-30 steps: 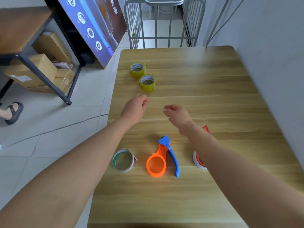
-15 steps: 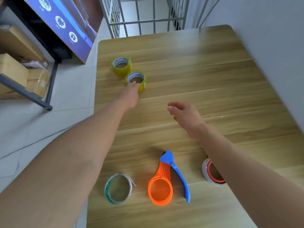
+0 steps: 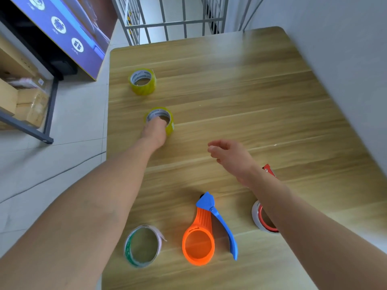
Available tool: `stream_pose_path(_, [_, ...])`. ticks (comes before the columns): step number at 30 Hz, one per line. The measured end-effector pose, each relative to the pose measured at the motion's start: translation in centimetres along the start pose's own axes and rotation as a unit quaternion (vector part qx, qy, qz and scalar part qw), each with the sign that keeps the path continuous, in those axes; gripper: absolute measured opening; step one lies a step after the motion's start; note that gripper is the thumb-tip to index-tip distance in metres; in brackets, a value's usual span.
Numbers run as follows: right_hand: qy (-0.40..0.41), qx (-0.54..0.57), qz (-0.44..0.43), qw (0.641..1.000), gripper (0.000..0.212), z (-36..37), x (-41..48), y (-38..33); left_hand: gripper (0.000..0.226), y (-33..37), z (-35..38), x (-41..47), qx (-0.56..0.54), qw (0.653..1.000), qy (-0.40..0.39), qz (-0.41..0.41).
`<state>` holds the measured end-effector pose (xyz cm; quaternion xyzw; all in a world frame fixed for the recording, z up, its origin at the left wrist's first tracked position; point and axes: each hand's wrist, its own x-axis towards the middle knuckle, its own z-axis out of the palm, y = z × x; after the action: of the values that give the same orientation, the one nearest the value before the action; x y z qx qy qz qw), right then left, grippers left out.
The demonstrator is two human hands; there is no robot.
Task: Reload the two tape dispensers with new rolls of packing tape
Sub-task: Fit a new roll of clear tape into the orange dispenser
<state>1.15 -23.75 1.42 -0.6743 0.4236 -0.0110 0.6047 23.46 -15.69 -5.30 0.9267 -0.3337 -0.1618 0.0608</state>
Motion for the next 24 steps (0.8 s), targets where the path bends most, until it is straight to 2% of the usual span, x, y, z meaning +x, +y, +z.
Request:
stream_pose_path(4, [0.001, -0.008, -0.009, 1.0, 0.024, 0.0, -1.0, -0.5, 0.009, 1.1, -1.3, -4.3, -0.107, 0.994, 0.022, 0.007])
stream_pose_path(5, [0.002, -0.011, -0.013, 1.0, 0.023, 0.1, -1.3, -0.7, 0.011, 1.4, -1.8, -5.3, -0.125, 0.992, 0.028, 0.012])
stream_pose_path(9, [0.0, -0.03, -0.022, 0.999, 0.027, 0.4, -2.6, -1.1, 0.042, 2.2, -3.8, -9.2, -0.199, 0.978, 0.066, 0.003])
stream_pose_path(13, [-0.009, -0.058, -0.028, 0.998, 0.034, 0.9, -4.3, -0.7, 0.031, 2.7, -5.3, -13.5, -0.277, 0.959, 0.066, -0.011])
stream_pose_path(16, [-0.017, -0.109, -0.02, 0.994, 0.041, 1.5, -5.6, 0.6, 0.014, 2.7, -5.8, -16.9, -0.318, 0.945, 0.072, -0.012])
stream_pose_path(21, [-0.065, -0.255, 0.047, 0.964, 0.057, 2.4, -8.2, 3.7, 0.023, 2.3, -5.1, -21.7, -0.364, 0.928, 0.069, -0.032])
stream_pose_path(23, [-0.094, -0.317, 0.067, 0.941, 0.046, 2.5, -8.9, 4.7, 0.027, 2.0, -4.6, -23.4, -0.377, 0.924, 0.058, -0.039])
stream_pose_path(24, [-0.108, -0.338, 0.076, 0.932, 0.029, 2.5, -9.2, 5.1, 0.028, 2.0, -4.4, -24.1, -0.38, 0.923, 0.055, -0.04])
